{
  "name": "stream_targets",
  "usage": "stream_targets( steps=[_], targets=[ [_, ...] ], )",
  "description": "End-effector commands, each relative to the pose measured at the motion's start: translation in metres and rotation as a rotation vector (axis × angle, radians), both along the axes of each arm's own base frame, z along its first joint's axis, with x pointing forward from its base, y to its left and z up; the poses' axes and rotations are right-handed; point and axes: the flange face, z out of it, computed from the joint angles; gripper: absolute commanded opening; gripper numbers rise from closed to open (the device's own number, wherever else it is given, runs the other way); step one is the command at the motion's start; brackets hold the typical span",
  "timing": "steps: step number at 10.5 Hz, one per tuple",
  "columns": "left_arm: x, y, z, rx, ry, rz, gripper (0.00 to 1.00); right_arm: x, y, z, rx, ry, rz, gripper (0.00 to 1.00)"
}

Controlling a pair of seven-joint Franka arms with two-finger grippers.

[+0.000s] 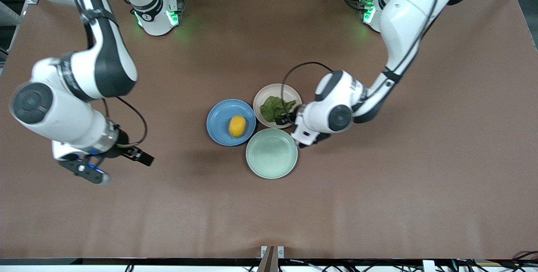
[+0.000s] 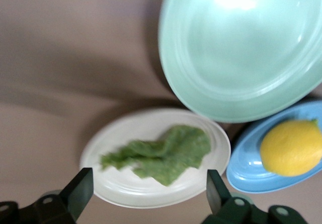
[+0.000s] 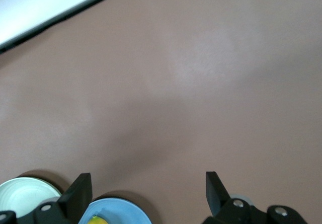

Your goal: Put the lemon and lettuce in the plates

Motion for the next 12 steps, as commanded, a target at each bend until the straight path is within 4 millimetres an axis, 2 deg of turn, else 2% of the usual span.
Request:
stream_targets(
  steps=[1,2,3,5,8,9,10,12],
  targets=[
    [0.035,0.086,0.054,-0.003,-0.055,-0.064,1.00,-0.012,-0.012,0.028,-0.072,-0.020,0.047,1.00],
    [0.048,0.120,0.070,-0.009,-0.084,-0.074,1.00,-0.015,-0.015,0.033,-0.112,-0.013,0.101,1.00],
    [0.061,0.158,0.087,0.011,-0.138,-0.105,1.00,-0.018,-0.029,0.044,-0.119,-0.015,0.127,1.00],
    [0.077,0.220,0.118,0.094,-0.250,-0.190,1.00,-0.022,-0.053,0.062,-0.129,-0.016,0.215,1.00],
    [0.083,0.272,0.197,0.188,-0.325,-0.276,1.00,-0.031,-0.070,0.085,-0.141,-0.025,0.295,1.00],
    [0.082,0.282,0.210,0.198,-0.325,-0.276,1.00,-0.033,-0.084,0.094,-0.145,-0.034,0.324,1.00],
    [0.082,0.301,0.226,0.201,-0.346,-0.244,1.00,-0.036,-0.097,0.104,-0.138,-0.045,0.353,1.00],
    [0.088,0.323,0.259,0.220,-0.408,-0.203,1.00,-0.044,-0.113,0.113,-0.139,-0.013,0.354,1.00]
  ],
)
